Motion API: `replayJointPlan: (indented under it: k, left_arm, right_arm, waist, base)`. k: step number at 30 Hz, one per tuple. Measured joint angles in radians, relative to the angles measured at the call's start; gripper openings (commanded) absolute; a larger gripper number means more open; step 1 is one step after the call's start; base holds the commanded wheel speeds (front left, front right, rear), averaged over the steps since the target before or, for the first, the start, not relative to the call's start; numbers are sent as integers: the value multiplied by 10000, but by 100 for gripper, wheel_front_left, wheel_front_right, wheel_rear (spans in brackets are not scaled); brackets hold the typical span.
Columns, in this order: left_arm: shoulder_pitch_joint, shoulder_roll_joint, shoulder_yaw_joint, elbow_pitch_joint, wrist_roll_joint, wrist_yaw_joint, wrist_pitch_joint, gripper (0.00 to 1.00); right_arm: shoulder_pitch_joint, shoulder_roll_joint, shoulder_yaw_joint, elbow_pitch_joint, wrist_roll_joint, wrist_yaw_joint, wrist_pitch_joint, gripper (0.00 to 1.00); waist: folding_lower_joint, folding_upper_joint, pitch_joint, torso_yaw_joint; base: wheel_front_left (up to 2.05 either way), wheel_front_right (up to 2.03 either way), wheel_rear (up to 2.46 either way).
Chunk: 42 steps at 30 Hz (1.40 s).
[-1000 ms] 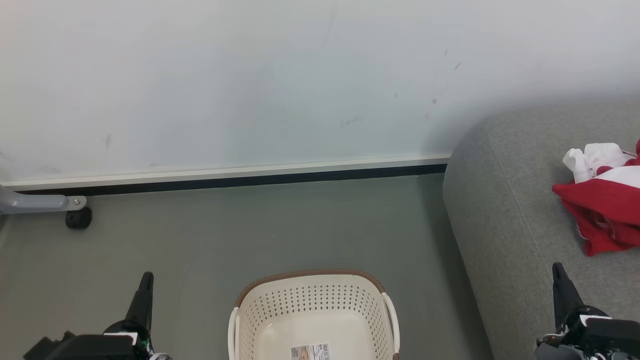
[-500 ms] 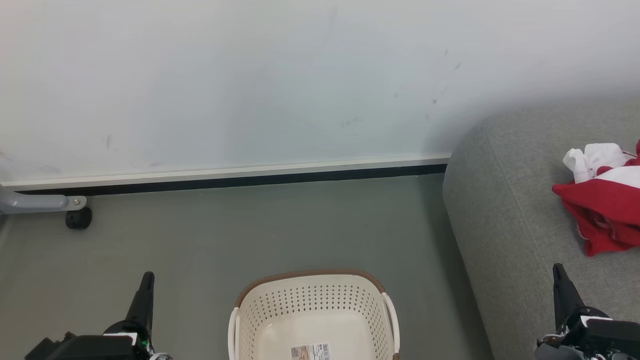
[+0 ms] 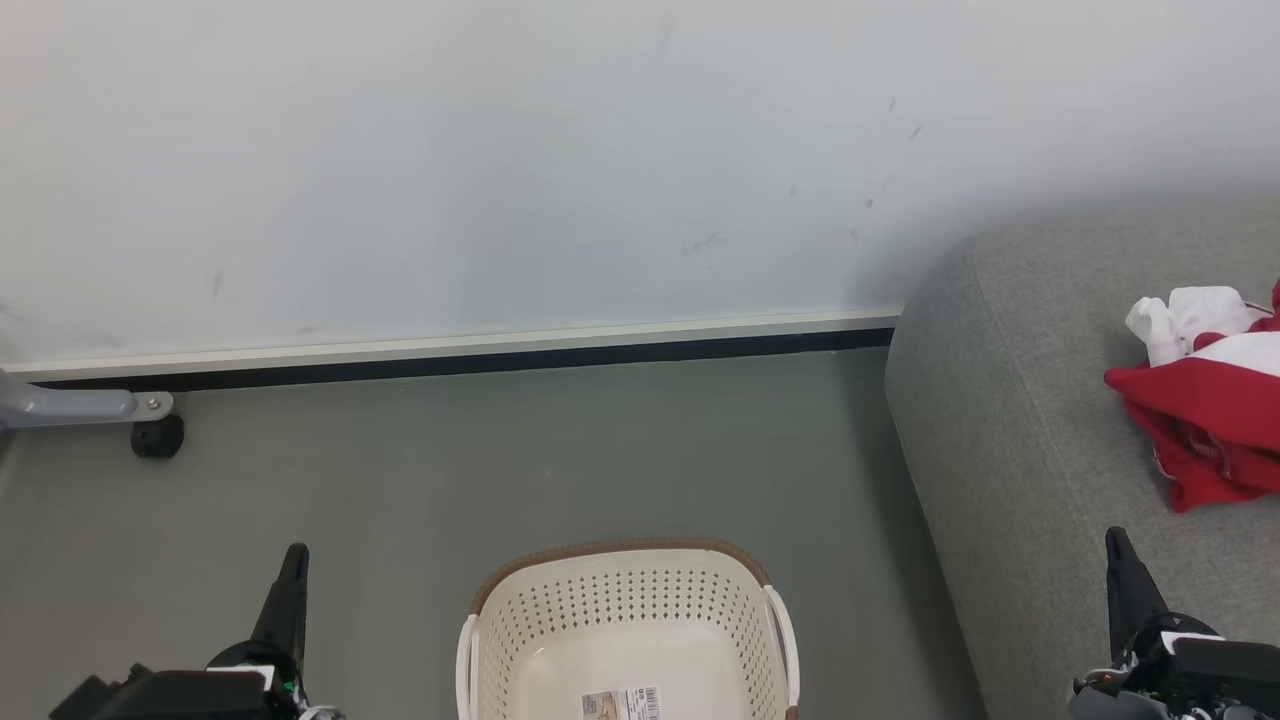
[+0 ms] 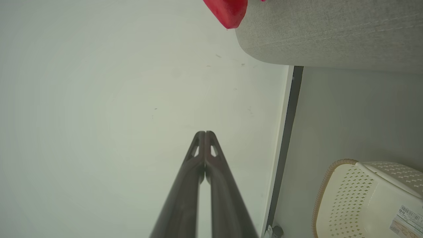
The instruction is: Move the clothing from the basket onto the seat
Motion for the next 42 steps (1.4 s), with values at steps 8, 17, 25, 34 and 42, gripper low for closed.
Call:
replayJointPlan:
  k: [8,17,25,34,42]
  left_arm:
    - [-1,0,0,2,0,0,0,0]
    - [-1,0,0,6,0,0,0,0]
    - [-2,0,0,8,0,-2,0,0]
    - [-3,0,0,12,0,-2,0,0]
    - [-3,0,0,13,-2,-2,0,0]
  right_arm:
    - [0,0,0,0,0,0,0,0]
    - [0,2,0,0,0,0,0,0]
    - [0,2,0,0,2,0,0,0]
    - [1,2,2,0,2,2,0,0]
    - [1,2,2,0,2,2,0,0]
  waist:
    - [0,0,0,0]
    - [0,0,0,0]
    - [0,1,0,0]
    - [0,1,0,0]
    - [0,0,-1,0]
  base:
    - [0,0,0]
    - [0,0,0]
    - [0,0,0]
    - [0,0,0]
    - [0,0,0]
